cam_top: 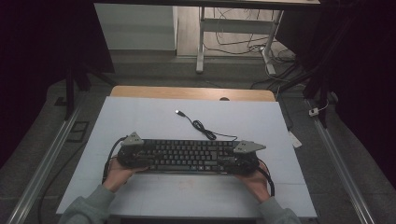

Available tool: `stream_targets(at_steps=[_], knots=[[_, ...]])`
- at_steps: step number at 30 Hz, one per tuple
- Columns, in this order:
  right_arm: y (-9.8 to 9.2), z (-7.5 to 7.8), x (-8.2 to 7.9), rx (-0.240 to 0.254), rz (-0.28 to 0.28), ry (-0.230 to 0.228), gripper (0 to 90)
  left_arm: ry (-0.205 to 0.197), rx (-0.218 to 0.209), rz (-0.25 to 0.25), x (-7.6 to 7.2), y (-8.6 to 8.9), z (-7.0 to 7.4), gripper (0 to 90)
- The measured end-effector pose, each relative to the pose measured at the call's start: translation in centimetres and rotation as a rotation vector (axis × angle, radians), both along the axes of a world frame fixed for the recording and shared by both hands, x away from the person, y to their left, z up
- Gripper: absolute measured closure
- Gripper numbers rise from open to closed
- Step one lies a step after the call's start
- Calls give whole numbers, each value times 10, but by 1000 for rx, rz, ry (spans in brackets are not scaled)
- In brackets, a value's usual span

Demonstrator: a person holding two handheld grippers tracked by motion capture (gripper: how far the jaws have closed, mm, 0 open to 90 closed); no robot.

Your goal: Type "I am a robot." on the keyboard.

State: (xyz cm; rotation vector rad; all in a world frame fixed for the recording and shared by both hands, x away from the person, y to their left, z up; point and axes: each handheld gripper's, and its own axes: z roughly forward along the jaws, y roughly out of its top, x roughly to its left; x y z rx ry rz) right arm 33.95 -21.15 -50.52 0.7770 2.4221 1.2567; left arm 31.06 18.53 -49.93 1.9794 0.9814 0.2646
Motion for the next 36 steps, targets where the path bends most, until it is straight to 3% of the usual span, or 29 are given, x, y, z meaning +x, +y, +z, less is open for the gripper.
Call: stream_targets(at_steps=[5,11,36], knots=[[0,0,1,2,0,-1,411,6,-2,39,1,5,2,344],[0,-1,2,8,4,0,411,17,-11,62,3,11,3,324],[-1,-1,0,-1,-3,5,412,9,35,35,14,7,7,319]])
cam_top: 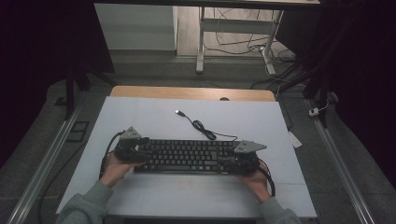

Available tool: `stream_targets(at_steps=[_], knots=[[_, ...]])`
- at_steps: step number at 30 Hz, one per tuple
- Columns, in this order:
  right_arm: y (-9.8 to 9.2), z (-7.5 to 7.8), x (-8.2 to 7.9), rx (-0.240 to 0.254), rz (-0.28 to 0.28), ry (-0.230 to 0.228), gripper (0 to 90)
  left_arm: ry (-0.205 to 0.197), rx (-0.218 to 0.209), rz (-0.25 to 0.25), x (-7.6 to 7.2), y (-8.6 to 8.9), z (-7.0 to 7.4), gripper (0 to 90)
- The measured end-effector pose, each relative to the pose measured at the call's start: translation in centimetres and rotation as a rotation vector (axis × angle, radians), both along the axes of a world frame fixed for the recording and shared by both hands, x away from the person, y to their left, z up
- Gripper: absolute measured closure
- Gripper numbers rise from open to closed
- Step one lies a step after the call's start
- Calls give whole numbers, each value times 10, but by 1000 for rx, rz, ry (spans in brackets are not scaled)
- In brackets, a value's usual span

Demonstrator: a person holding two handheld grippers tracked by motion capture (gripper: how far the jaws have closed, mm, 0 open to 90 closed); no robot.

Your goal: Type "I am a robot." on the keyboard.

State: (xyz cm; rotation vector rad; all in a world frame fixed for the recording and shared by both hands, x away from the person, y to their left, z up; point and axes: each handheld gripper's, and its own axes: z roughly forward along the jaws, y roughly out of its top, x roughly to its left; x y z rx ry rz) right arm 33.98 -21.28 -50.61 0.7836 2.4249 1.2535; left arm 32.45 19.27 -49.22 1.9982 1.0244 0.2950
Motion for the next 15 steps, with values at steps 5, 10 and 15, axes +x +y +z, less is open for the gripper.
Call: stream_targets(at_steps=[5,10,15], knots=[[1,-2,1,4,3,5,412,1,13,-14,7,-4,1,348],[1,-1,0,-2,7,5,412,-13,44,-50,11,-10,2,441],[1,-2,0,-1,0,7,412,-20,78,-81,16,-17,0,572]])
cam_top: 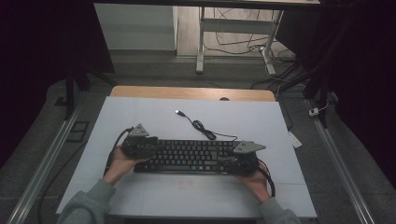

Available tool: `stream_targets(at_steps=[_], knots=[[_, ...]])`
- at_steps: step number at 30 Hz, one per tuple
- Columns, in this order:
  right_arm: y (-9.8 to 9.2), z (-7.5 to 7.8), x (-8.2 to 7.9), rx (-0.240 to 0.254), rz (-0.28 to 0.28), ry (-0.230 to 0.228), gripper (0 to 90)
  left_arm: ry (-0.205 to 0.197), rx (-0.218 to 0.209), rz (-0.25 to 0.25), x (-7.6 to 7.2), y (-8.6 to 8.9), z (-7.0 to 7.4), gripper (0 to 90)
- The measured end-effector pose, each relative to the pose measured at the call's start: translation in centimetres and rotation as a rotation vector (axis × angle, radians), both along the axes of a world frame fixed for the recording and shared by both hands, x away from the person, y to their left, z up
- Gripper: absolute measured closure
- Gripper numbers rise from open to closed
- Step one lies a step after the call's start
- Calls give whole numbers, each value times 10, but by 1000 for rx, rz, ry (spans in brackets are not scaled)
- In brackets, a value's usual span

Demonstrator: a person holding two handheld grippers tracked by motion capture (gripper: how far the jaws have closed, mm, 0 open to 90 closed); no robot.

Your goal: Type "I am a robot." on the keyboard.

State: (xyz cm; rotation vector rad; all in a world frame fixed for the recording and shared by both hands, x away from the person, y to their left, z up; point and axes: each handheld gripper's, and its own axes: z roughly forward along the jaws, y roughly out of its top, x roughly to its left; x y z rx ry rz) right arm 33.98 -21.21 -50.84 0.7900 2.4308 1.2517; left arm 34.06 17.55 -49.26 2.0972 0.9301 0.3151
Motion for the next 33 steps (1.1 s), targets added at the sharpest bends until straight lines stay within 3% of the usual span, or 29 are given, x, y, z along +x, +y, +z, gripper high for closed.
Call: stream_targets(at_steps=[7,11,21,33], knots=[[0,0,-1,-4,0,0,412,6,31,-34,5,-9,-5,804],[-1,0,-1,-6,-1,-1,412,24,57,-58,6,-14,-9,880],[-1,0,-1,-5,2,-1,412,53,117,-75,9,-23,-20,884],[-1,0,-1,-8,0,-1,412,58,120,-65,11,-24,-25,883]])
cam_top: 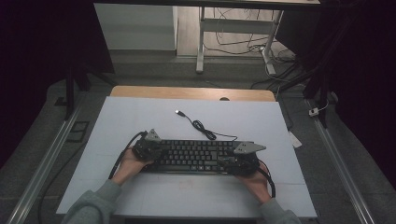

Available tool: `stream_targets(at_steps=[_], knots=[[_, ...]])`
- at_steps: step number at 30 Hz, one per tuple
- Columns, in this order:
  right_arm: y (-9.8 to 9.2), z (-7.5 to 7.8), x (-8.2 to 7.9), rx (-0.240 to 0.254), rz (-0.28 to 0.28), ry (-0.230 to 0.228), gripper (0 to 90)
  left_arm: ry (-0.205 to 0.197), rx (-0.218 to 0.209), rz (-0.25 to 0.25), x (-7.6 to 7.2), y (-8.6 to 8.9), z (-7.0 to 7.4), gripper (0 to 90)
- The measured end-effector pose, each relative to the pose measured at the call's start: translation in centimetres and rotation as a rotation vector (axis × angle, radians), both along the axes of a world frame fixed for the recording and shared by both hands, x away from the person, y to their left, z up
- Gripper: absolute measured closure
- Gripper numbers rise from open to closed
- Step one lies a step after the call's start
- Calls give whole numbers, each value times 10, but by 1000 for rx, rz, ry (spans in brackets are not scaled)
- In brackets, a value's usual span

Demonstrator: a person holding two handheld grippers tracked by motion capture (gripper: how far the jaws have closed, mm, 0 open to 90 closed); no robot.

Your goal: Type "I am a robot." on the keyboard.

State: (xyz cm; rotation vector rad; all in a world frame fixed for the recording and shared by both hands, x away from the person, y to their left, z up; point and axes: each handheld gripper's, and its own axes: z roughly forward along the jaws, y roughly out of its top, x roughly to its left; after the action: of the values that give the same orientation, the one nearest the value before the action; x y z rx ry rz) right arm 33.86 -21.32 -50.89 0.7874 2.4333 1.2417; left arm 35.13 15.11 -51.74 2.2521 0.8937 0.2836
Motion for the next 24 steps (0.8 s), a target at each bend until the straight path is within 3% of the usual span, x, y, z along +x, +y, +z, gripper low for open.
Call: stream_targets(at_steps=[5,11,20,24], knots=[[0,0,0,-2,0,0,412,2,14,-3,0,-1,-3,884],[0,1,0,-4,-1,-3,412,-13,2,-1,-1,0,-1,885],[-1,1,0,6,-1,-5,412,-48,-100,38,-9,17,17,876],[0,2,0,7,2,-8,412,-49,-143,80,-11,26,22,731]])
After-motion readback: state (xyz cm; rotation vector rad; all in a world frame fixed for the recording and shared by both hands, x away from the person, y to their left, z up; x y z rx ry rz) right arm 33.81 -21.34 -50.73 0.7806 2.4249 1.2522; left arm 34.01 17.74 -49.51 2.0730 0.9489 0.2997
